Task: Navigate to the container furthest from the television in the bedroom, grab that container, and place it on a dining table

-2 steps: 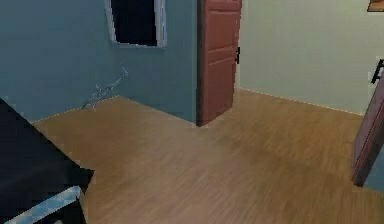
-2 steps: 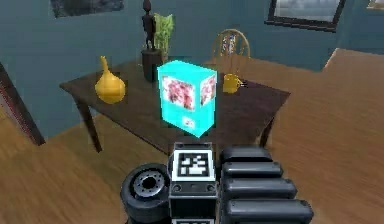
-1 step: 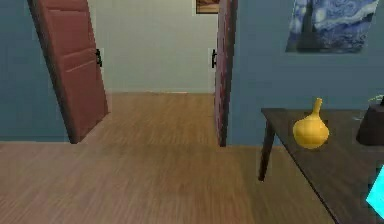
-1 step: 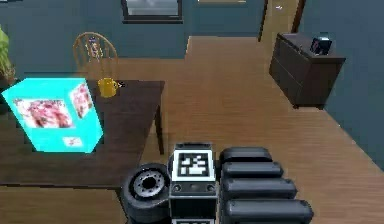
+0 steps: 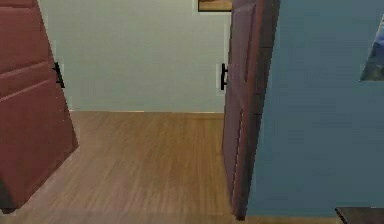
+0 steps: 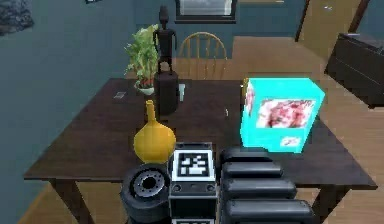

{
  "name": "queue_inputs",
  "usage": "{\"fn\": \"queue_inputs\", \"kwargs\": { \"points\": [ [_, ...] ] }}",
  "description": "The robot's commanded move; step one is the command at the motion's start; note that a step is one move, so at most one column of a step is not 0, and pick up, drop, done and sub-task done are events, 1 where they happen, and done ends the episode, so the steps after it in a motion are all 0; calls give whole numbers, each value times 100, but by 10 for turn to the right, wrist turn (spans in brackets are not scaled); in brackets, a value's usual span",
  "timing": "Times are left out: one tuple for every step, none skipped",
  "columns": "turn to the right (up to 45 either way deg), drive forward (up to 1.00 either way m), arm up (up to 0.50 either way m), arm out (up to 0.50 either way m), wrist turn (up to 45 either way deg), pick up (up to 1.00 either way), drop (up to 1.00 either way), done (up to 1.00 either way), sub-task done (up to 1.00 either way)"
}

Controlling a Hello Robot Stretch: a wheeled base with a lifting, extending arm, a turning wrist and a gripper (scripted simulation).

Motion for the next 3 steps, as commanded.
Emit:
{"fn": "queue_inputs", "kwargs": {
  "points": [
    [450, 0, 0, 0, 0, 0, 0, 0, 0],
    [450, 0, 0, 0, 0, 0, 0, 0, 0],
    [30, 0, 0, 0, 0, 0, 0, 0, 0]
  ]
}}
